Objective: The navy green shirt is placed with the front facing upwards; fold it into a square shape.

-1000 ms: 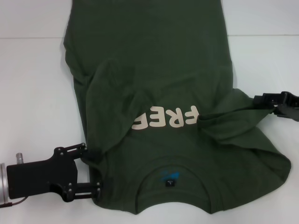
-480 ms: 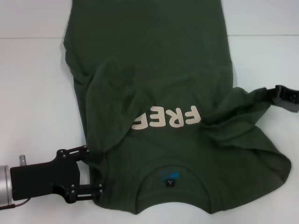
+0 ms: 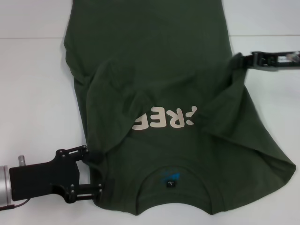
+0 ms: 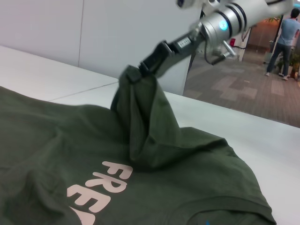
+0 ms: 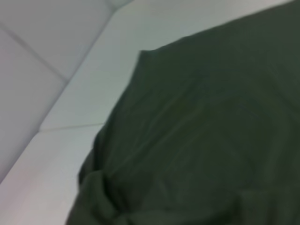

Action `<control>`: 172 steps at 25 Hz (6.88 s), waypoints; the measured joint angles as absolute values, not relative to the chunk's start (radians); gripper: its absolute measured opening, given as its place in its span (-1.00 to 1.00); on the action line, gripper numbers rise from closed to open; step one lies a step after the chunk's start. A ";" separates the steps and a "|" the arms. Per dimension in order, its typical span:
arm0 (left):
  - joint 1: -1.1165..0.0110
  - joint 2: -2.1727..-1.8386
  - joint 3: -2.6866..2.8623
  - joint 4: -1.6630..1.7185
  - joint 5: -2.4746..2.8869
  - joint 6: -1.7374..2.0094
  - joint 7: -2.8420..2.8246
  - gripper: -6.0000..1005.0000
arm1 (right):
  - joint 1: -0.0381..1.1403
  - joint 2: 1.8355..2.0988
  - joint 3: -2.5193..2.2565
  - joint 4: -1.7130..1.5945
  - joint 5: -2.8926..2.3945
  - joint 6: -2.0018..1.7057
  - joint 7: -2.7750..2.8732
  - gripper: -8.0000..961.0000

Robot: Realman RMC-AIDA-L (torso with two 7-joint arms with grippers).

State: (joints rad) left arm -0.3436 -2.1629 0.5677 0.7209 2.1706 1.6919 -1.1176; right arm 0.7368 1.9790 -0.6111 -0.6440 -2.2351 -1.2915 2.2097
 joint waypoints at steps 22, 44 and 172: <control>-0.336 -2.163 0.556 0.712 2.169 1.694 -1.134 0.64 | 0.866 2.083 -0.989 -0.878 -2.607 -1.161 2.543 -0.45; -0.297 -2.161 0.375 0.686 2.163 1.733 -1.223 0.64 | 0.445 2.061 -0.834 -1.133 -2.143 -1.683 1.858 0.96; -0.337 -2.161 0.662 0.908 2.281 1.473 -1.763 -0.90 | 0.562 2.085 -0.785 -1.236 -2.733 -1.749 1.982 0.86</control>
State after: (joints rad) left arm -0.3371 -2.1608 0.6616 0.9080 2.2807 1.4729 -1.7629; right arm 0.5615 2.0846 -0.7845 -1.2364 -2.7327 -1.7486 1.9824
